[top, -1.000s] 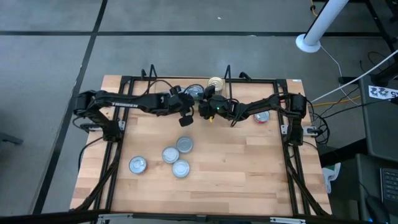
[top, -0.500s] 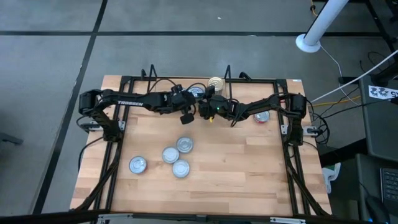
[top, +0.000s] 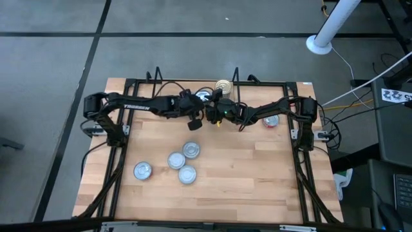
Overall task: Stack canned seafood by type on shelf
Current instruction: Stack the green tuna can on top of the green tuna can on the shelf, then stack the red tuna can on top of the red tuna can on the shelf
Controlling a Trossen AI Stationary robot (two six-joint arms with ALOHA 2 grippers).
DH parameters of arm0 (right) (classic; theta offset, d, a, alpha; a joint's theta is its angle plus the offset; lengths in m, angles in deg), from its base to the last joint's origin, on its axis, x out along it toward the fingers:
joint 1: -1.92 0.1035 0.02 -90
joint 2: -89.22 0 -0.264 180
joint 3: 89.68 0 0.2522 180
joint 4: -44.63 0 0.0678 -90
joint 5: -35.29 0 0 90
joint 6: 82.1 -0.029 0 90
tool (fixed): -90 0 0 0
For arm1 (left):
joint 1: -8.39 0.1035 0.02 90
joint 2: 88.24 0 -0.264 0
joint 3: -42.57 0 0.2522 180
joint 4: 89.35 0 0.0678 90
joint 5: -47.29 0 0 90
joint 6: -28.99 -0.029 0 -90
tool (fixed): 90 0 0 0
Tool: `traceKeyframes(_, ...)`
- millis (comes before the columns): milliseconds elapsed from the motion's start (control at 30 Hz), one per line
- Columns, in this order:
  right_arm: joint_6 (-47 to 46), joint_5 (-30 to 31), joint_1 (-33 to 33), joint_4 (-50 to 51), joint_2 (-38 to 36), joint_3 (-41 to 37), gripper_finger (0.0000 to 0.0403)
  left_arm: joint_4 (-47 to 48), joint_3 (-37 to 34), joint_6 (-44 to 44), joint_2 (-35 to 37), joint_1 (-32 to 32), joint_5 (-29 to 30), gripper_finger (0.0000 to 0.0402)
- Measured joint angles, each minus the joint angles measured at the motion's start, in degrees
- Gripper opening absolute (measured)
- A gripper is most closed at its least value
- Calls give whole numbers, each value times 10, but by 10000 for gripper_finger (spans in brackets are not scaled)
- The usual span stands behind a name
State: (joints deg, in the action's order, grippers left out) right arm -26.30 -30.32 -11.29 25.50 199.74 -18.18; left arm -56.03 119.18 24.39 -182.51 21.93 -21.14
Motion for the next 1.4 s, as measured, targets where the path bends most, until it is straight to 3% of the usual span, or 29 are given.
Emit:
traceKeyframes(1067, 0, 1, 1, -1, 0, 0, 250, -53, 0, -14, -22, 48, 5, 68)
traceKeyframes(1233, 0, 15, 5, -1, -1, 0, 250, -51, 0, -14, -20, 35, 5, 68)
traceKeyframes(1400, 2, 77, 25, 0, -2, 6, 250, -50, 0, -14, -1, 14, 6, 68)
